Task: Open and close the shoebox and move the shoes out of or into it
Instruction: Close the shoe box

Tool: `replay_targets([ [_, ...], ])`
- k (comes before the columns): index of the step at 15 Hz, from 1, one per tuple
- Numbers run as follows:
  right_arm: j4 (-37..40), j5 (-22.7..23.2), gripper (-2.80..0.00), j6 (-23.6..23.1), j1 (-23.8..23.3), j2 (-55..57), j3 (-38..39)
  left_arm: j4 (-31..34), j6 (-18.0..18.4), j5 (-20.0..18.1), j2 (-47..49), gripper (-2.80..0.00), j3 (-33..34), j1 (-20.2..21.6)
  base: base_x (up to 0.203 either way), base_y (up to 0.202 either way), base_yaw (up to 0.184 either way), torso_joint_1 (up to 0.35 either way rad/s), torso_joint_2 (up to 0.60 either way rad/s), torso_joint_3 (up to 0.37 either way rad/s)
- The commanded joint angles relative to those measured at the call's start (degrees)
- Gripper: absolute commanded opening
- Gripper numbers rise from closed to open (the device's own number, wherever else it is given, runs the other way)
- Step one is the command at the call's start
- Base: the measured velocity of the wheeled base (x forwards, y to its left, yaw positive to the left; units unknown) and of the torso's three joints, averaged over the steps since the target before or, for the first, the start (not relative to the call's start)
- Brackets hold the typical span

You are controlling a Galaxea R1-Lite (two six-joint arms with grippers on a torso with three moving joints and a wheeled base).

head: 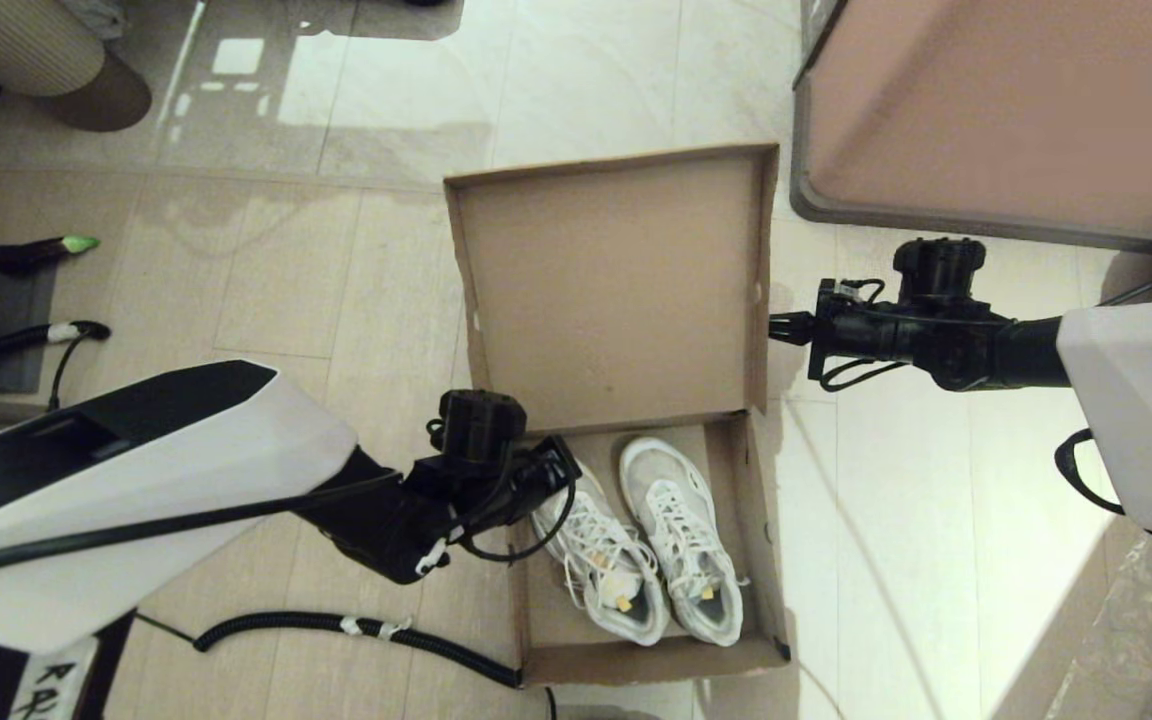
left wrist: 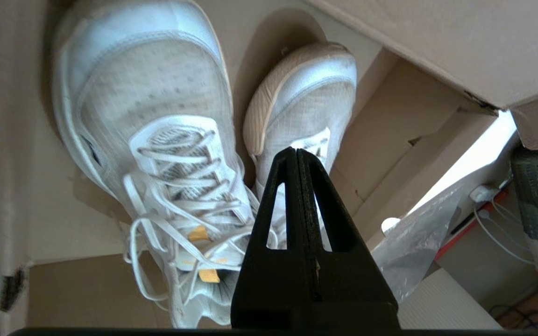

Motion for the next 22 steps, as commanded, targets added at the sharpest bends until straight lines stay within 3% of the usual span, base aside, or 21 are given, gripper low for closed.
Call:
replay_targets([
  [1, -0.4, 2.5, -2.80, 0.4, 0.0, -1.1, -0.1, -0.2, -0.3, 0.0, -0.1, -2.80, 0.1, -0.6, 0.000, 0.000, 0.000, 0.000, 0.00, 0.000],
  [5, -0.8, 4.9, -2.80, 0.4, 0.4, -2.3, -0.1, -0.2, -0.3, 0.0, -0.5, -2.80, 0.1, -1.1, 0.000, 0.000, 0.000, 0.000, 0.00, 0.000],
  [7, -0.9, 9.1, -2.80, 0.3, 0.4, -2.8, -0.1, -0.2, -0.1, 0.0, -0.6, -2.80, 0.2, -1.5, 0.000, 0.000, 0.000, 0.000, 0.00, 0.000],
  [13, -2.2, 15.1, -2.80, 0.3, 0.6, -5.9, 0.0, -0.2, 0.0, 0.1, -4.1, -2.80, 2.5, -4.6, 0.000, 0.000, 0.000, 0.000, 0.00, 0.000],
  [18, -1.8, 17.8, -2.80, 0.5, 1.7, -9.3, 2.9, -0.2, 0.4, 0.0, -15.2, -2.80, 13.8, -7.3, 0.000, 0.000, 0.000, 0.000, 0.00, 0.000],
  [22, -2.3, 17.9, -2.80, 0.2, 3.6, -13.5, 10.4, 0.0, 1.9, -0.4, -31.2, -2.80, 26.4, -8.2, 0.000, 0.000, 0.000, 0.000, 0.00, 0.000],
])
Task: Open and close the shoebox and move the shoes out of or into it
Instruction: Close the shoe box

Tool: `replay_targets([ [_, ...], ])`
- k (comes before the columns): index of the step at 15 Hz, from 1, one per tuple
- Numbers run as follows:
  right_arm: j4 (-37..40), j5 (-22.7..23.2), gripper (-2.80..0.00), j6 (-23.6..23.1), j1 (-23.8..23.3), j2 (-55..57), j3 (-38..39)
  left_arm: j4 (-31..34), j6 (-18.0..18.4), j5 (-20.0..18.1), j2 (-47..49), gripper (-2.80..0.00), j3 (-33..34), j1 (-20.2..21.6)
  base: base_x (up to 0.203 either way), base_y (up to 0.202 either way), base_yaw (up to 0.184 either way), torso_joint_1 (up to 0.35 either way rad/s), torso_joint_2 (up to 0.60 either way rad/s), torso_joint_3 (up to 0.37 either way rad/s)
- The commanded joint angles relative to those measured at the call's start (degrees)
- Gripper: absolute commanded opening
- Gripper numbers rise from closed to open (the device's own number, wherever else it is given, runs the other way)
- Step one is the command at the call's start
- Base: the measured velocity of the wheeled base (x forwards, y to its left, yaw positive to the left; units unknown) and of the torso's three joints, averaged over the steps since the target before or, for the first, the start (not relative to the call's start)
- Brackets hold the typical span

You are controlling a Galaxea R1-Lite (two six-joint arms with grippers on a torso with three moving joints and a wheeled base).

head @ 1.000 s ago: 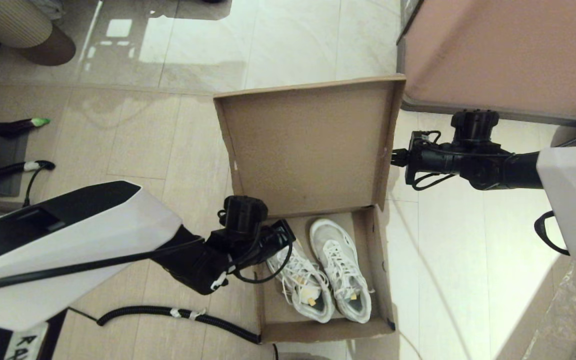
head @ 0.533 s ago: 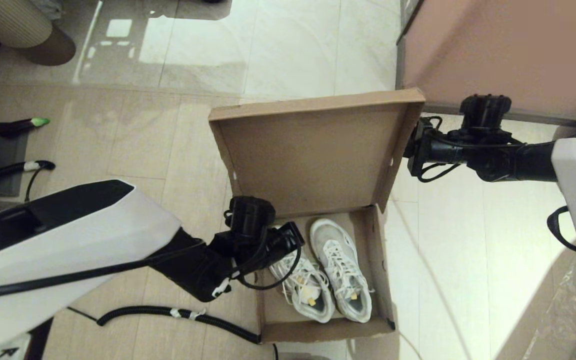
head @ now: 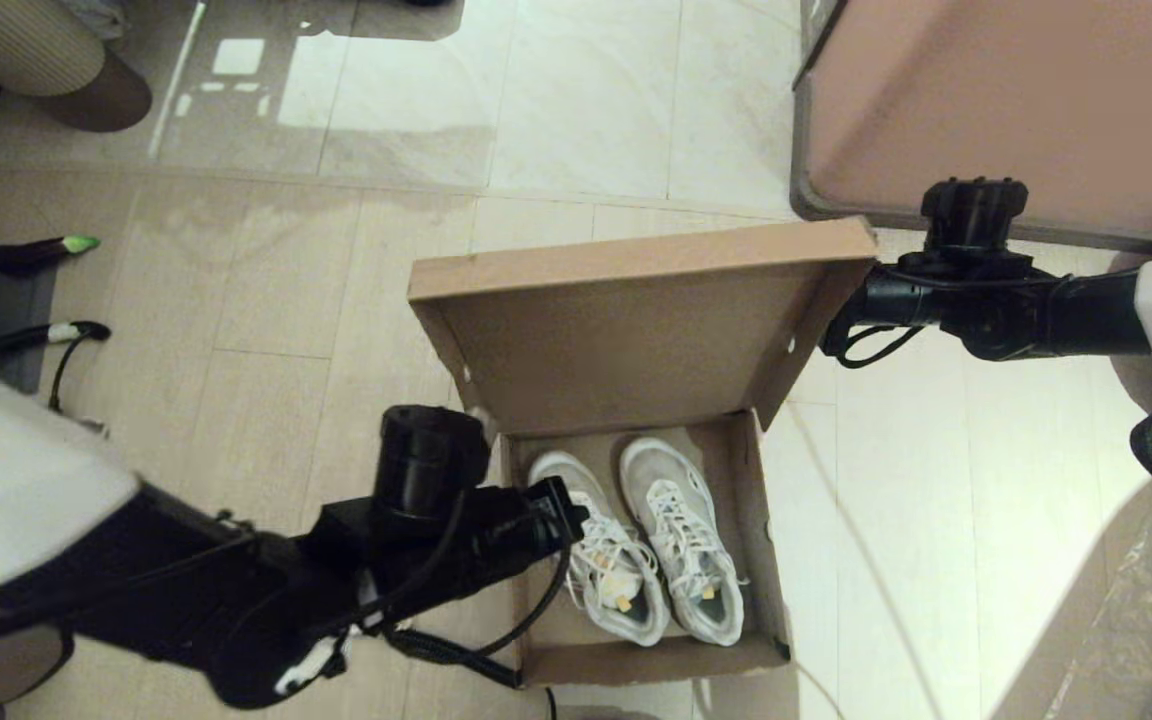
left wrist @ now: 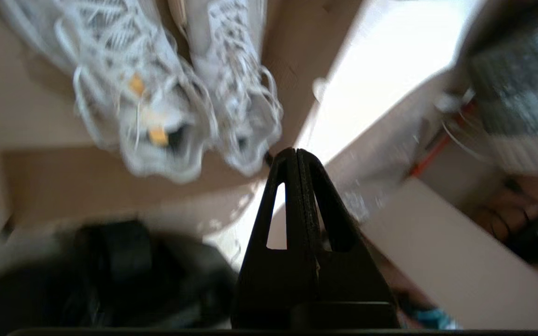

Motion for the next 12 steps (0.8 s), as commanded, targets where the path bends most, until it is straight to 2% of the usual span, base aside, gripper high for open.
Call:
replay_targets([
  [1, -0.8, 0.4, -2.80, 0.4, 1.3, -3.1, 3.6, -0.1, 0.5, -0.2, -13.1, -2.80, 8.2, -0.3, 0.000, 0.000, 0.000, 0.000, 0.00, 0.000],
  [5, -1.1, -0.3, -2.80, 0.3, 2.8, -5.0, 6.6, -0.1, 1.8, -0.5, -30.7, -2.80, 26.9, -0.3, 0.000, 0.000, 0.000, 0.000, 0.00, 0.000],
  [7, -1.0, -0.6, -2.80, 0.4, 2.8, -6.5, 9.0, -0.3, 2.3, -0.5, -38.0, -2.80, 33.5, 1.7, 0.000, 0.000, 0.000, 0.000, 0.00, 0.000],
  [9, -0.8, -0.8, -2.80, 0.4, 2.7, -8.0, 12.2, -0.4, 2.2, -0.7, -43.6, -2.80, 35.5, 6.4, 0.000, 0.000, 0.000, 0.000, 0.00, 0.000],
  [12, -0.7, -0.8, -2.80, 0.4, 2.7, -11.4, 18.4, -0.6, 2.1, -2.6, -44.8, -2.80, 28.8, 10.0, 0.000, 0.000, 0.000, 0.000, 0.00, 0.000],
])
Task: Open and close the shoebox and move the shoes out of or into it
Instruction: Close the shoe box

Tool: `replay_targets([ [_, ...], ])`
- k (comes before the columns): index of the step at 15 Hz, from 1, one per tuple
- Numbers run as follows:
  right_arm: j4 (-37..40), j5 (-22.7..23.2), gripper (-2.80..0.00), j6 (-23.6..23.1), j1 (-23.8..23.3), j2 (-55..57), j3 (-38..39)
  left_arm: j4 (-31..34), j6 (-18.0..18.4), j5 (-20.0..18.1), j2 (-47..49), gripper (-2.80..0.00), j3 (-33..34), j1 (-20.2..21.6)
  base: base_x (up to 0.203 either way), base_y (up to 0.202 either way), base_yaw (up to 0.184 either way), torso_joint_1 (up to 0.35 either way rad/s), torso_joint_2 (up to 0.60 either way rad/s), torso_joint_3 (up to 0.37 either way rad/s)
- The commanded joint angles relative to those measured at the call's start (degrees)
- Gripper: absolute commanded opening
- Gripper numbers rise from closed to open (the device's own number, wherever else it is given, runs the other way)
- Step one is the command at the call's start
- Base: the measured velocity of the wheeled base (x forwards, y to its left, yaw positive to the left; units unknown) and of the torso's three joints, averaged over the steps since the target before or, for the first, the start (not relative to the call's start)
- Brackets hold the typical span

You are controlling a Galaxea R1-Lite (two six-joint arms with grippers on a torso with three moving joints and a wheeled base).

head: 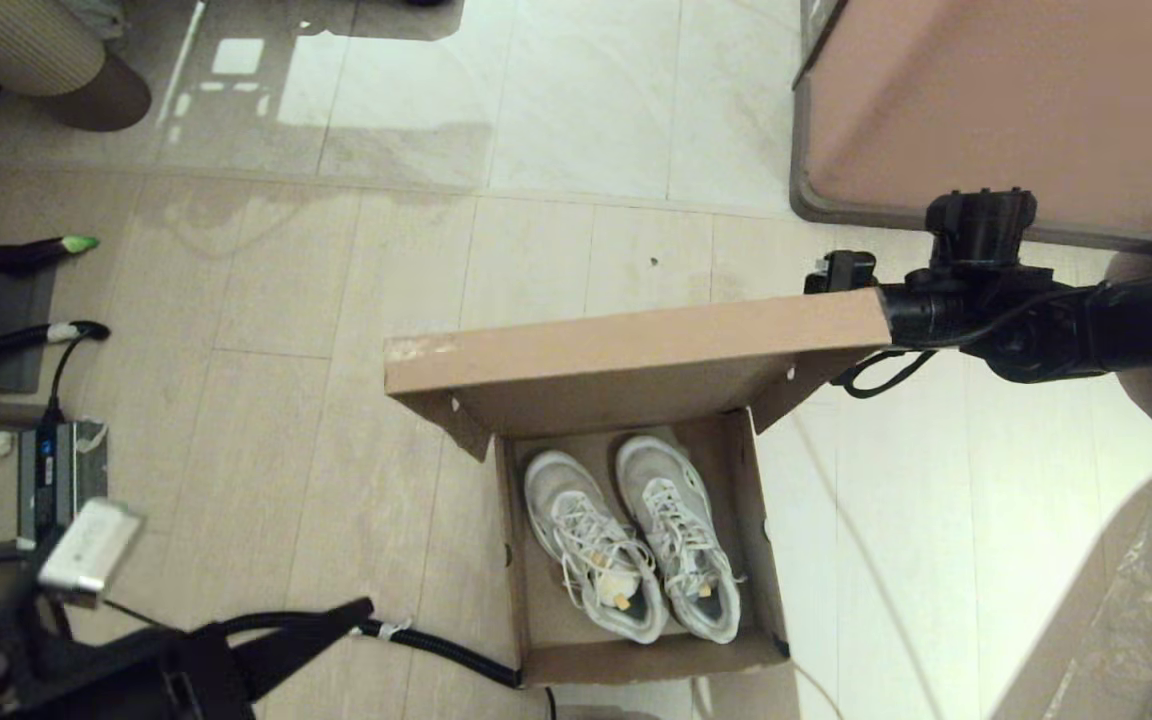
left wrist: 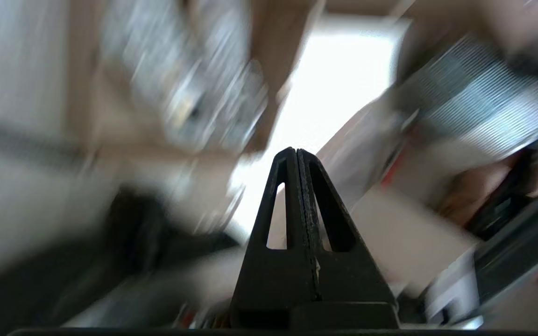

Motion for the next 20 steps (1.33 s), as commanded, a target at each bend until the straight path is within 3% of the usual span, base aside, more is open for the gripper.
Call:
replay_targets([
  [1, -0.2, 0.4, -2.80, 0.5, -0.2, -3.9, 5.1, -0.6, -0.3, -0.6, -1.6, -2.80, -5.8, 1.8, 0.000, 0.000, 0.000, 0.000, 0.00, 0.000],
  [4, -0.4, 0.1, -2.80, 0.3, -2.3, -7.6, 11.7, -1.0, -0.5, -1.1, 3.1, -2.80, -15.8, 3.3, 0.000, 0.000, 0.000, 0.000, 0.00, 0.000],
  [9, -2.1, 0.0, -2.80, 0.1, -7.3, -13.9, 24.4, -1.1, -4.5, -1.0, 17.6, -2.80, -29.1, 4.9, 0.000, 0.000, 0.000, 0.000, 0.00, 0.000],
  [13, -2.5, 0.1, -2.80, -0.4, -10.7, -19.4, 33.7, -1.1, -4.3, -1.0, 33.6, -2.80, -39.3, 2.6, 0.000, 0.000, 0.000, 0.000, 0.00, 0.000],
  [15, -2.5, 0.1, -2.80, -2.0, -11.0, -21.4, 37.3, -1.1, -2.5, -1.0, 41.4, -2.80, -43.0, 0.1, 0.000, 0.000, 0.000, 0.000, 0.00, 0.000],
  [18, -2.5, -1.2, -2.80, -4.0, -11.5, -24.1, 38.7, -1.7, 0.1, -0.5, 43.8, -2.80, -43.3, -5.4, 0.000, 0.000, 0.000, 0.000, 0.00, 0.000],
  [20, -4.2, -4.7, -2.80, -12.3, -11.4, -26.0, 38.5, -2.6, 0.3, 0.1, 41.2, -2.80, -38.9, -6.0, 0.000, 0.000, 0.000, 0.000, 0.00, 0.000],
])
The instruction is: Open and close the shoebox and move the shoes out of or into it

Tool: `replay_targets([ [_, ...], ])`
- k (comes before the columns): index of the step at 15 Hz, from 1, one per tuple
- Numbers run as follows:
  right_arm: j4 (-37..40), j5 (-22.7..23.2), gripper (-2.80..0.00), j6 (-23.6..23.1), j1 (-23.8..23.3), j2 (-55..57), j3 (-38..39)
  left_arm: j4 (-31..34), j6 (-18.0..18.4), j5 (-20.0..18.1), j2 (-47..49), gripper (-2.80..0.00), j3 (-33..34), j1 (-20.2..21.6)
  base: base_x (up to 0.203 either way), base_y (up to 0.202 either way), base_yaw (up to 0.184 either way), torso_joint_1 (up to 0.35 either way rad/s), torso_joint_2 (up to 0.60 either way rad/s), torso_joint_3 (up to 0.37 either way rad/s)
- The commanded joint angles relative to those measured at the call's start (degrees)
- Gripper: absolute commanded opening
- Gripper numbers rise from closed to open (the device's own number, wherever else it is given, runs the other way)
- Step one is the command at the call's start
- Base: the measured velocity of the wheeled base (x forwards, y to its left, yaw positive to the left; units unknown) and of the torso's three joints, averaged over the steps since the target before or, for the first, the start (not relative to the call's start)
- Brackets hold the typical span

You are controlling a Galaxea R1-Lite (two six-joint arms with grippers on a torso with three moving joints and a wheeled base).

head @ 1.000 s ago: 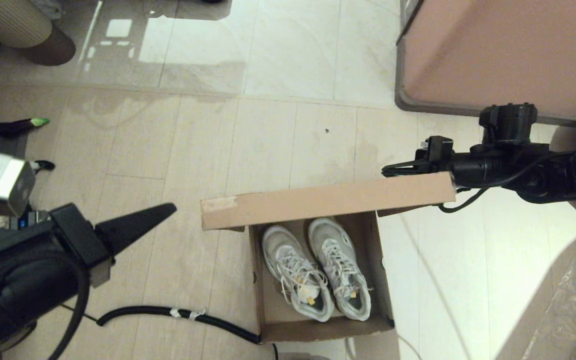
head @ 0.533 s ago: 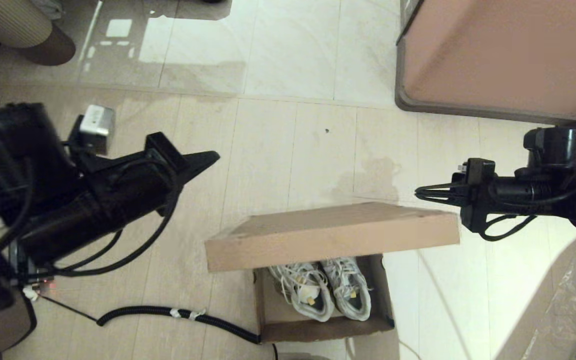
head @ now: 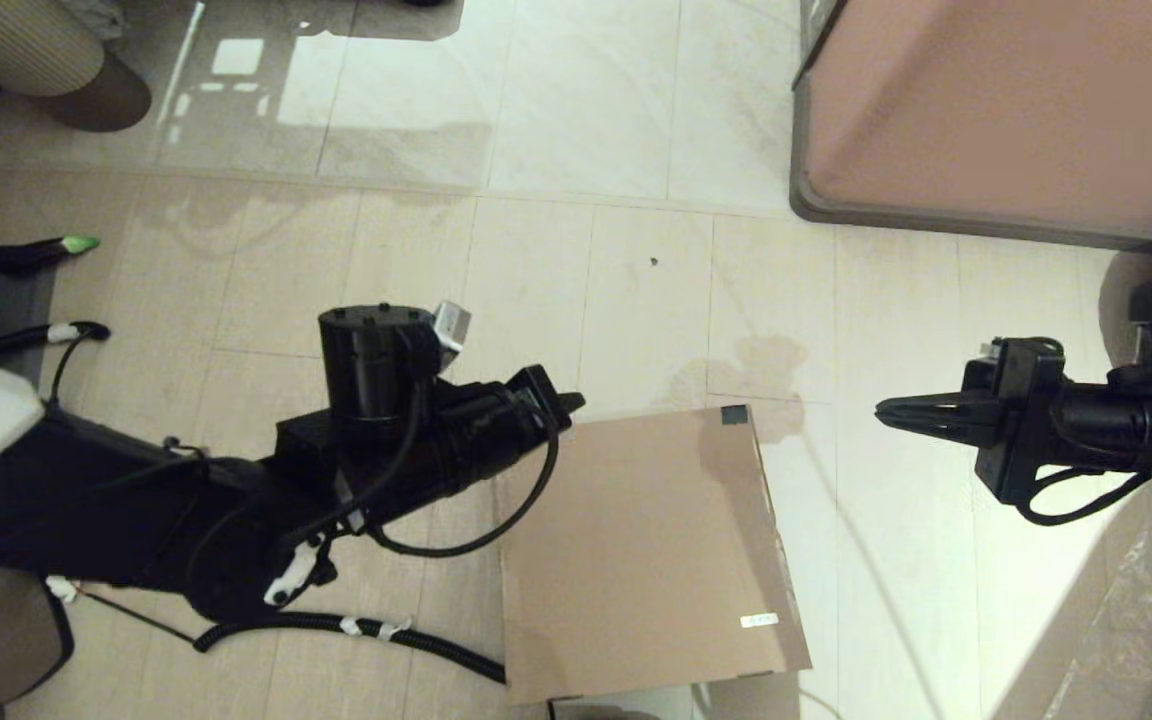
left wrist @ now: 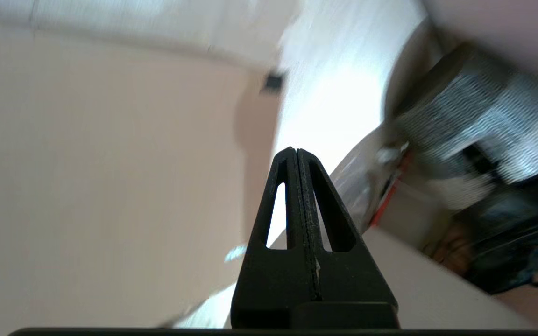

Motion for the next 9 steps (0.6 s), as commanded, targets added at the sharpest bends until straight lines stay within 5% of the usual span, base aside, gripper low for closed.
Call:
replay_targets([
  [1, -3.7, -3.7, -2.80, -10.9, 1.2, -3.3, 0.6, -0.4, 0.0, 0.3, -1.2, -2.80, 4.8, -0.6, 0.000, 0.000, 0.000, 0.000, 0.00, 0.000],
  [2, -5.3, -7.6, -2.80, -15.2, 3.9, -4.2, 0.8, -0.4, 0.7, 0.5, -2.0, -2.80, 7.5, -0.3, 0.000, 0.000, 0.000, 0.000, 0.00, 0.000],
  [5, -5.3, -29.9, -2.80, -27.5, 13.2, -6.6, 1.5, -0.7, 6.5, 0.9, -2.9, -2.80, 16.2, 1.9, 0.000, 0.000, 0.000, 0.000, 0.00, 0.000],
  [7, 2.0, -48.4, -2.80, -43.8, 19.1, -8.2, 2.8, -1.6, 8.8, 5.1, -2.5, -2.80, 18.6, 5.0, 0.000, 0.000, 0.000, 0.000, 0.00, 0.000],
  [9, 10.8, -58.6, -2.80, -57.1, 22.2, -9.7, 3.4, -1.8, 9.0, 7.9, 0.1, -2.80, 18.6, 8.5, 0.000, 0.000, 0.000, 0.000, 0.00, 0.000],
])
